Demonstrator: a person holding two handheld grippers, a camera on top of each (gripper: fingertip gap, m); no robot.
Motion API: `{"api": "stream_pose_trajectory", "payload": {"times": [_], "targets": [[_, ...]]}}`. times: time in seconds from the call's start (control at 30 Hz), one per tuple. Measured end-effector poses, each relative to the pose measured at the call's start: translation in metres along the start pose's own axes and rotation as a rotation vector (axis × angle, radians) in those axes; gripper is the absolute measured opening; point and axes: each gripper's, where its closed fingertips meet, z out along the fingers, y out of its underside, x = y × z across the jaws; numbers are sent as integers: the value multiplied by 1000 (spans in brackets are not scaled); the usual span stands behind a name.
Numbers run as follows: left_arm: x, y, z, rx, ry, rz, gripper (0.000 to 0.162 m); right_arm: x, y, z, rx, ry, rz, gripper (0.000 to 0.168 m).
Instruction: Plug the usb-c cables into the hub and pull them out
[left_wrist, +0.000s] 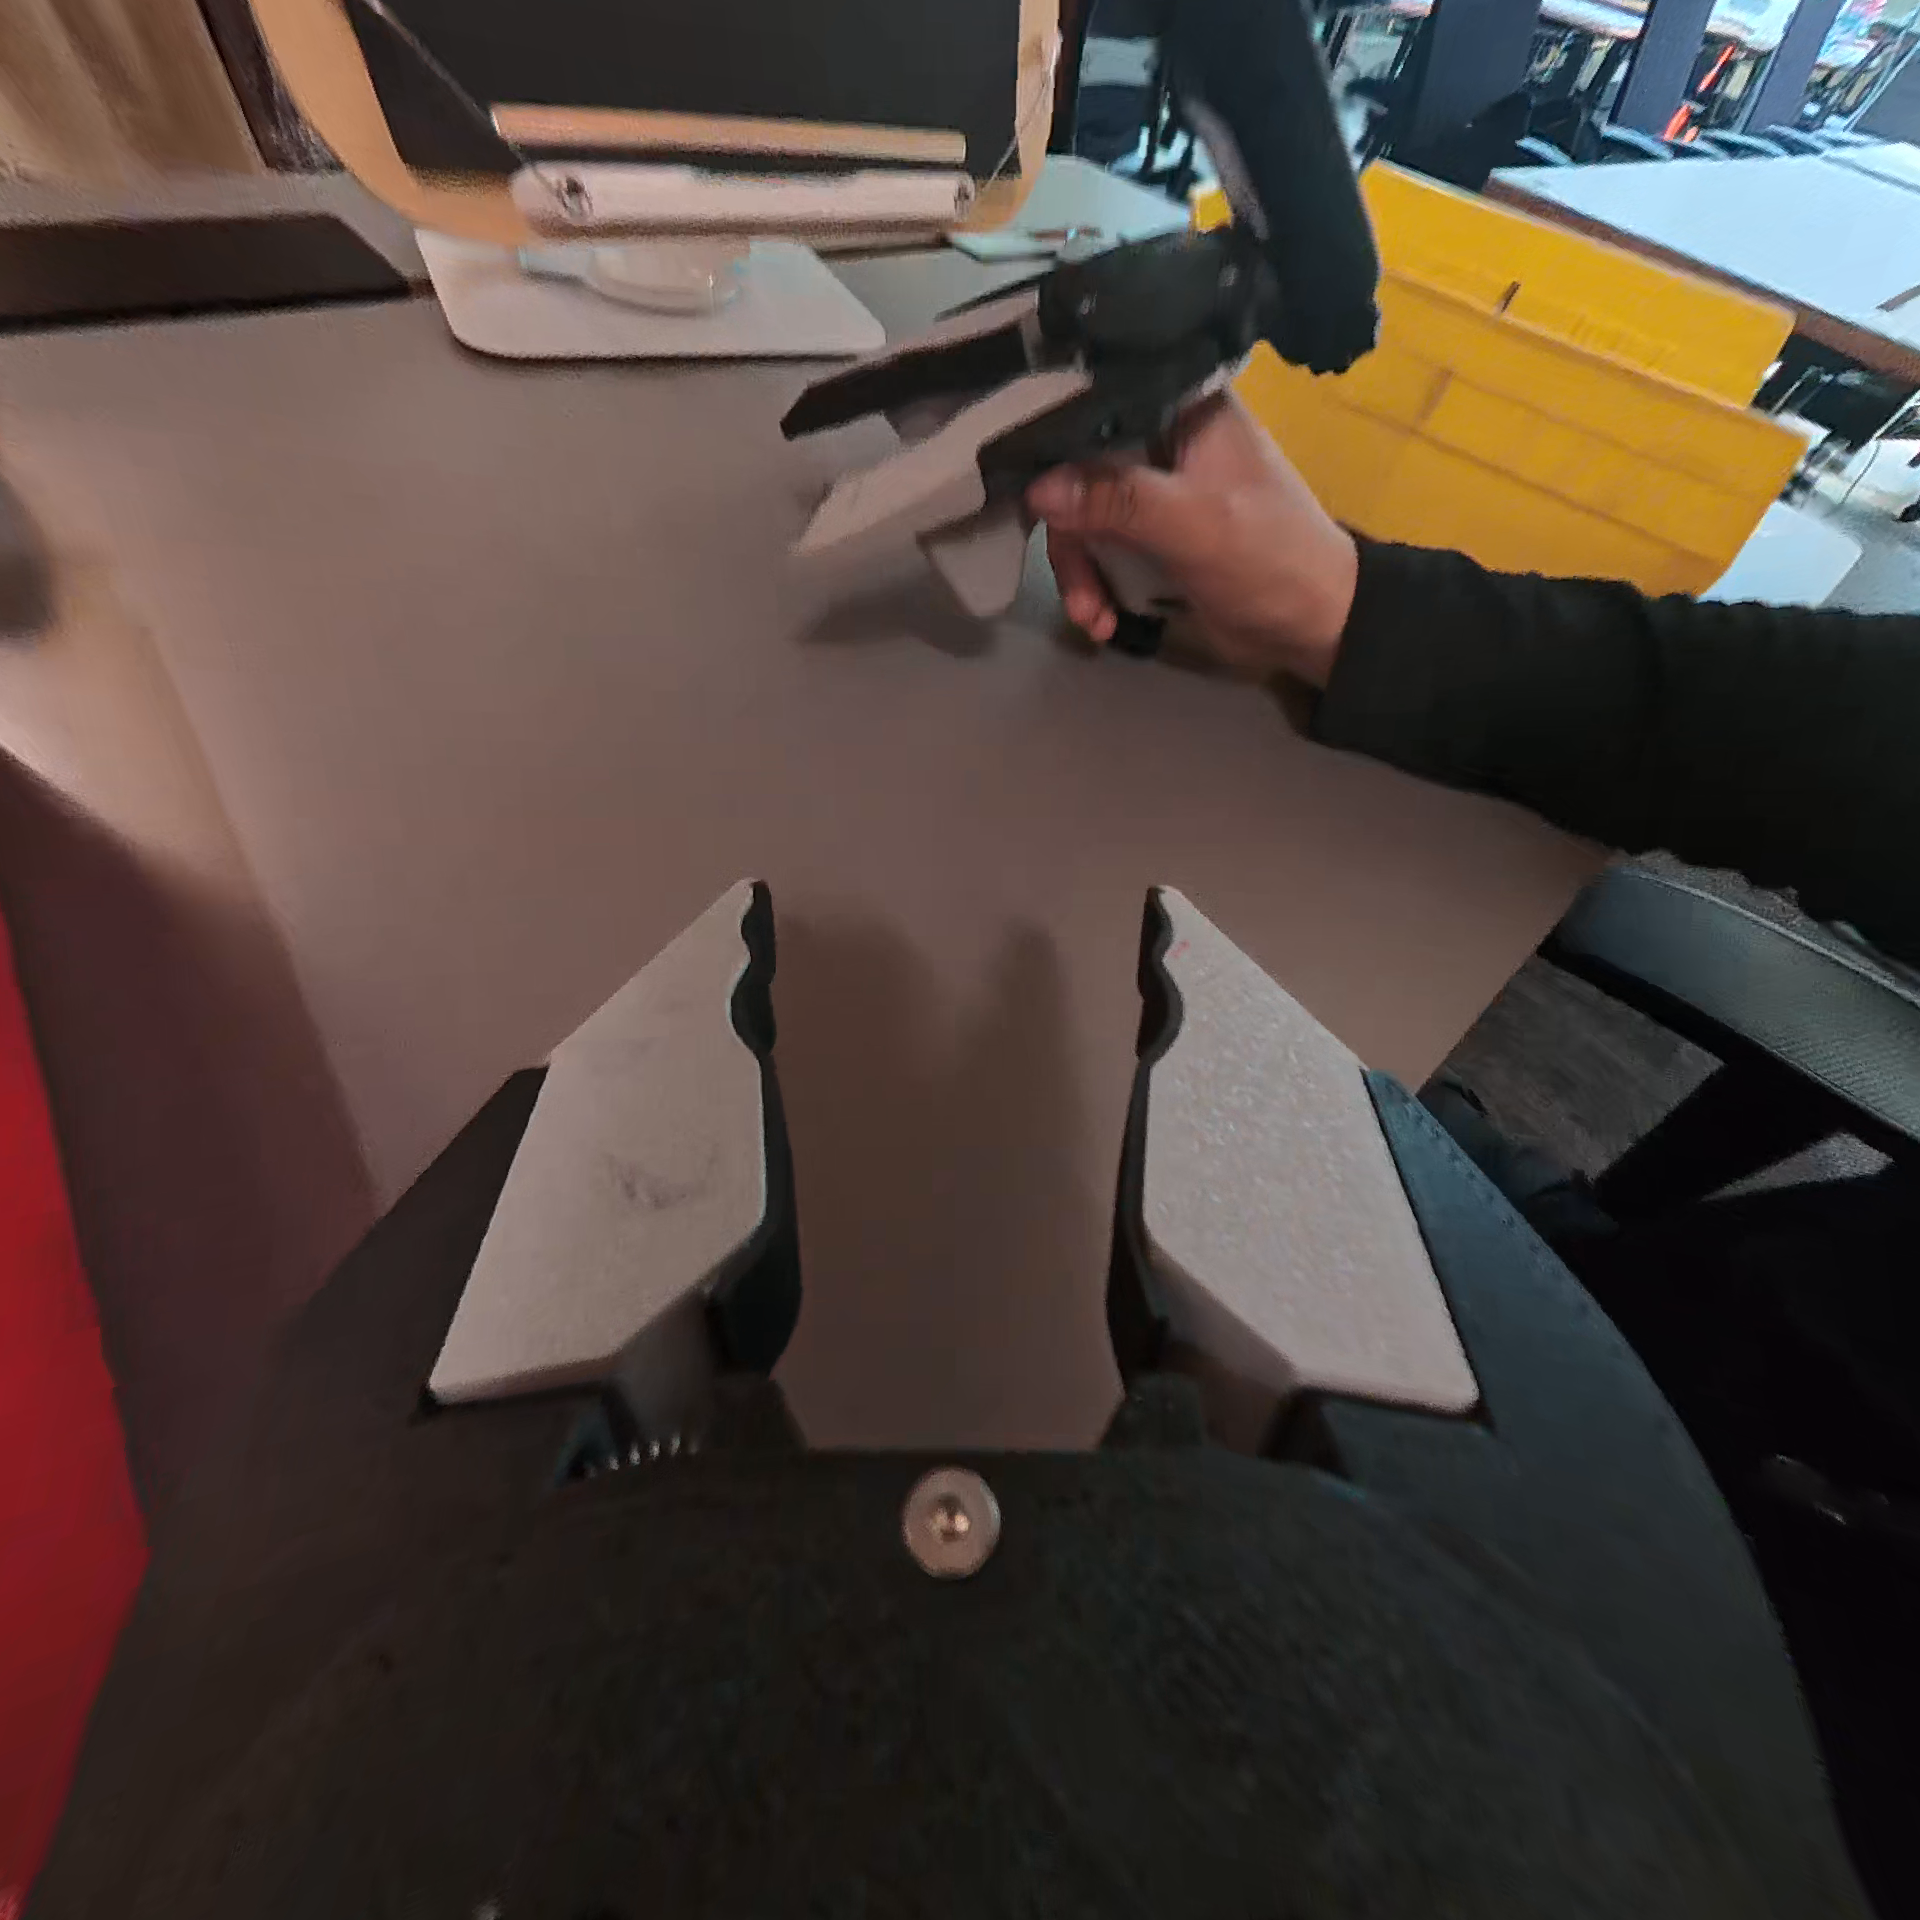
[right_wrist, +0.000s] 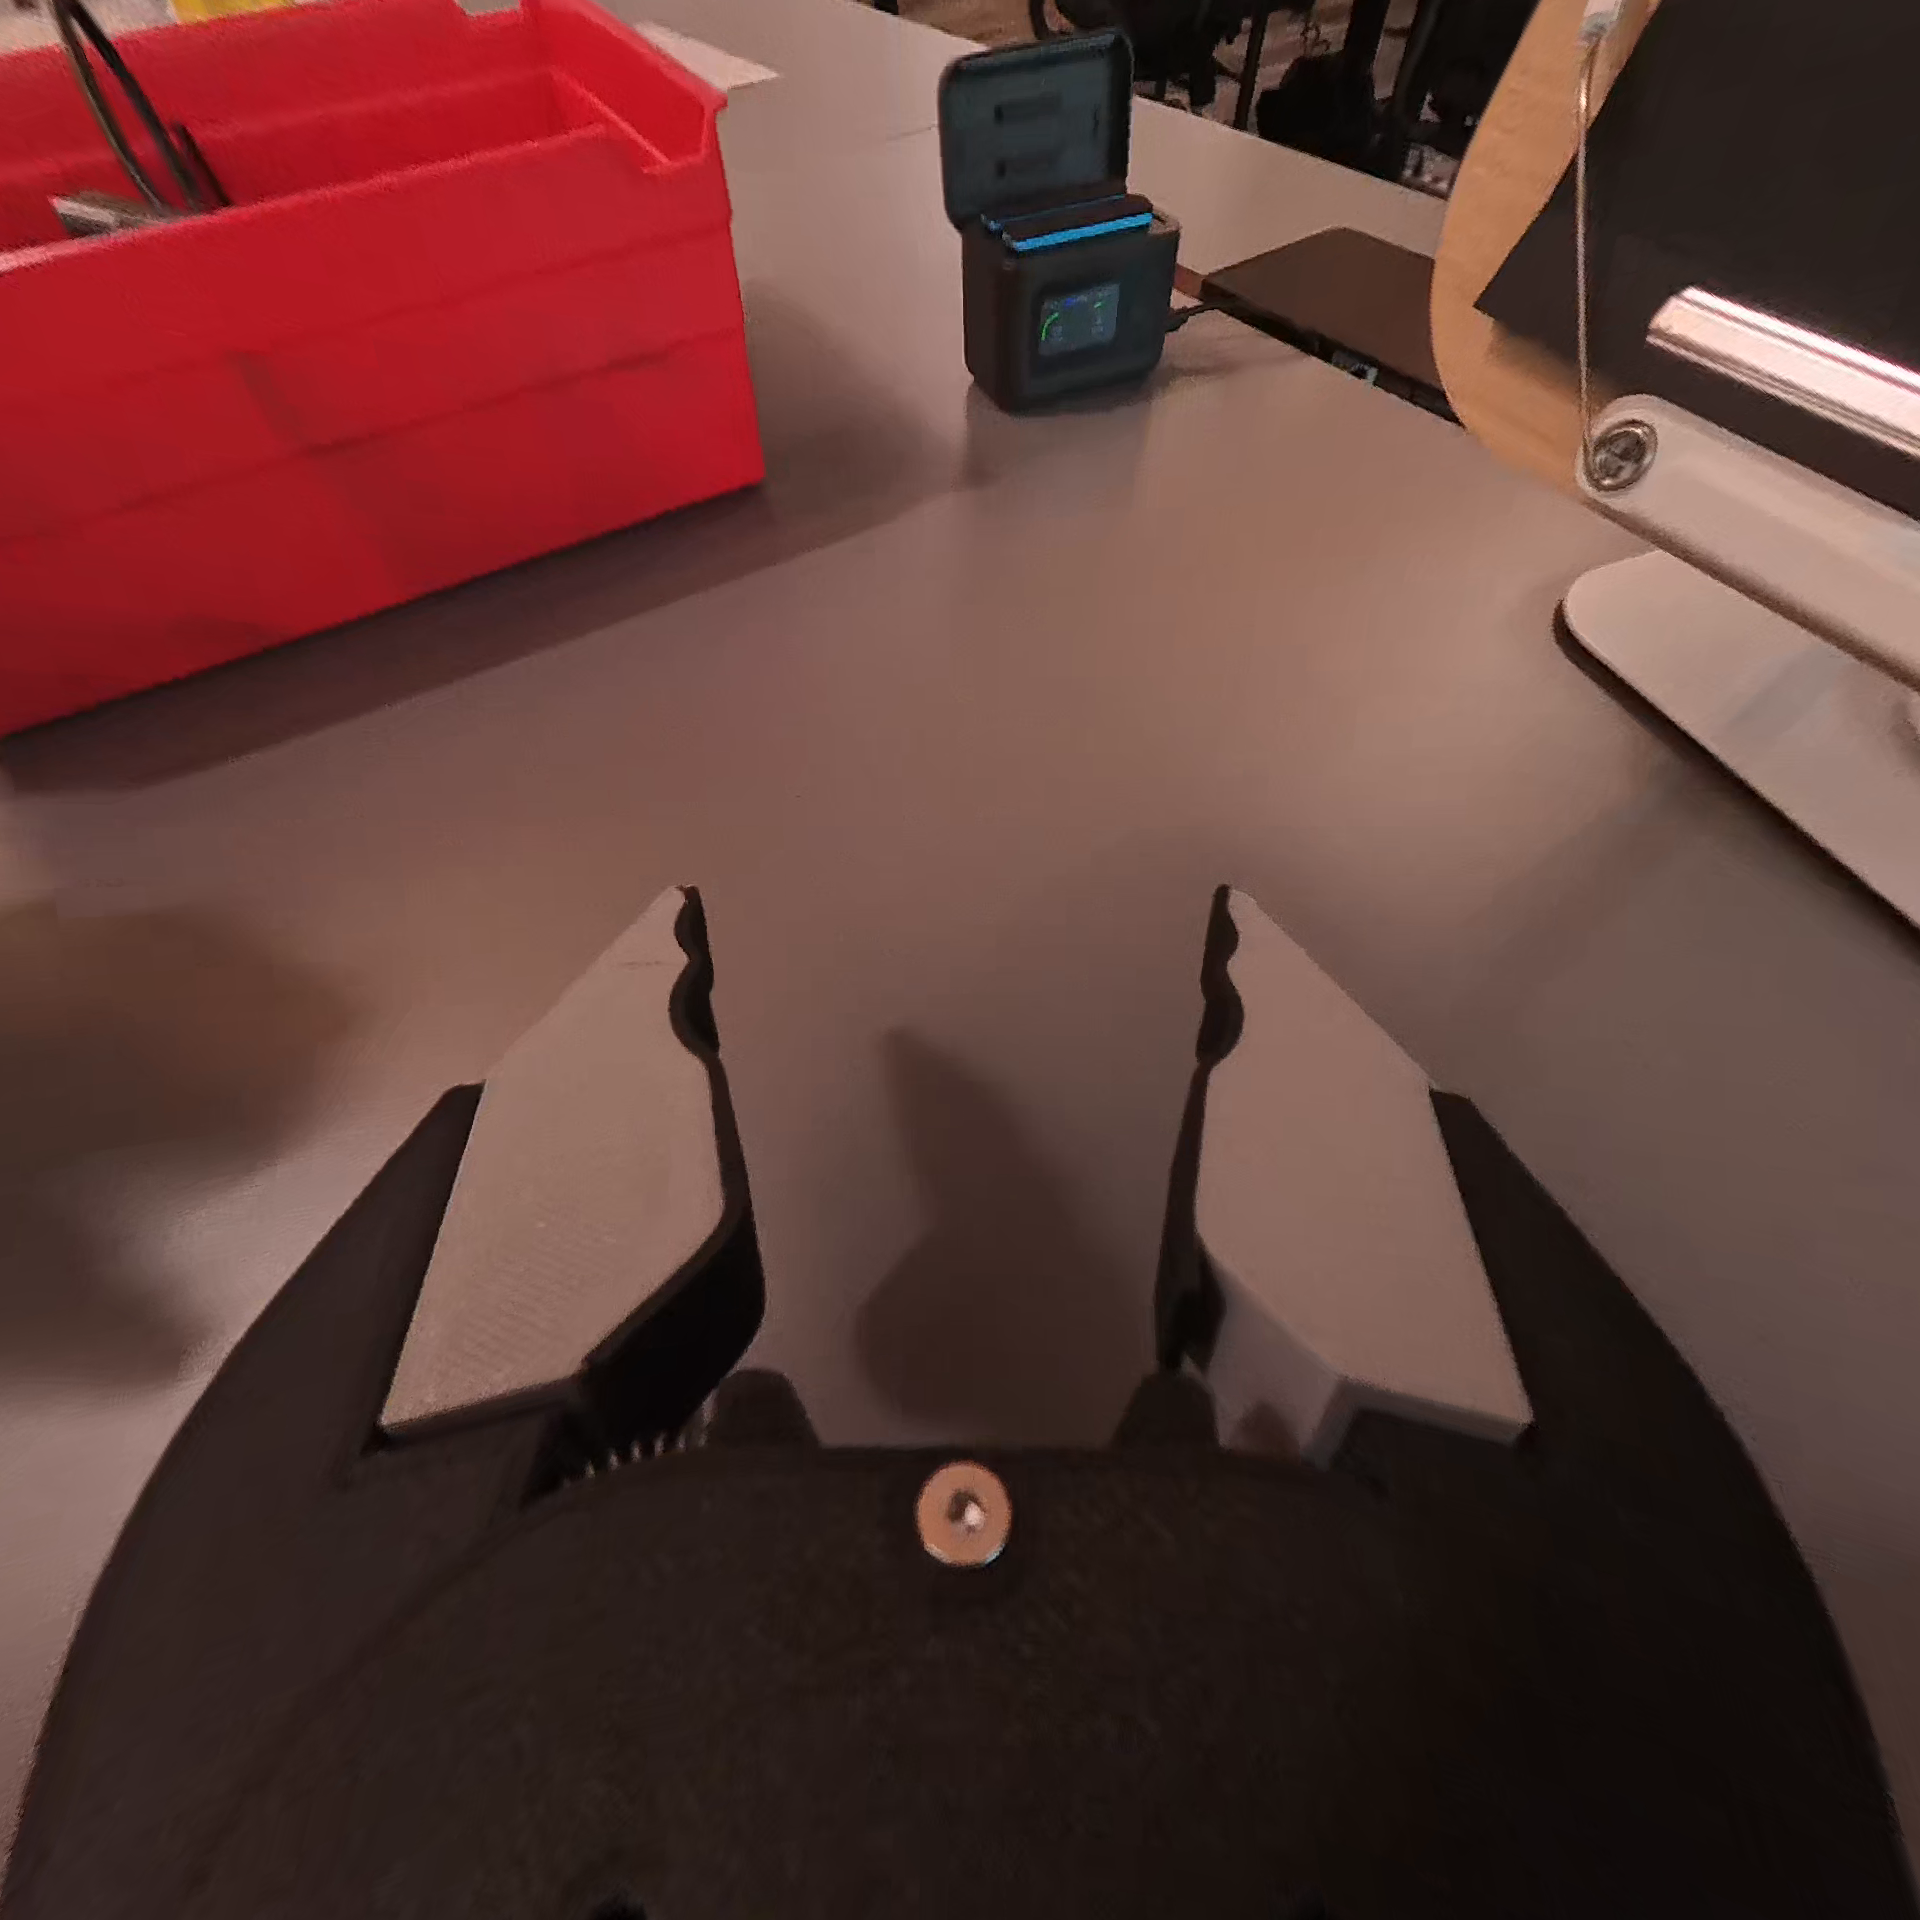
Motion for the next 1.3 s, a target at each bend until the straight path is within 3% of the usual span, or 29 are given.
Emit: {"api": "stream_pose_trajectory", "payload": {"times": [0.33, 0.63, 0.87, 0.93, 0.97, 1.03, 1.1, 1.17, 1.3], "targets": [[3, 30, -18, -68, -75, -22, 65, -6, -1, -1, 10, -14, -33, 88], [12, 10, -43, -21, -88, 42, 59, -7, -1, -2, 17, -23, -12, 83], [9, 25, -40, -63, -10, 68, 60, -17, -2, -2, 19, -94, 5, 85], [5, 24, -43, -83, -20, 74, 50, -20, -3, -2, 26, -94, -9, 85], [-5, 20, -50, -96, -75, 86, 44, -21, -3, -1, 26, -95, -21, 85], [-39, -3, -79, -68, -273, 128, 48, -23, -2, -1, 19, -105, -40, 84], [-69, -47, -117, 53, -422, 130, 45, -23, -2, 0, 15, -101, -36, 84], [-94, -84, -142, 121, -464, 130, 37, -21, -2, 0, 18, -104, -20, 84], [-166, -101, -136, -61, -497, 34, 57, -17, -6, -2, 42, -120, 36, 82]]}}
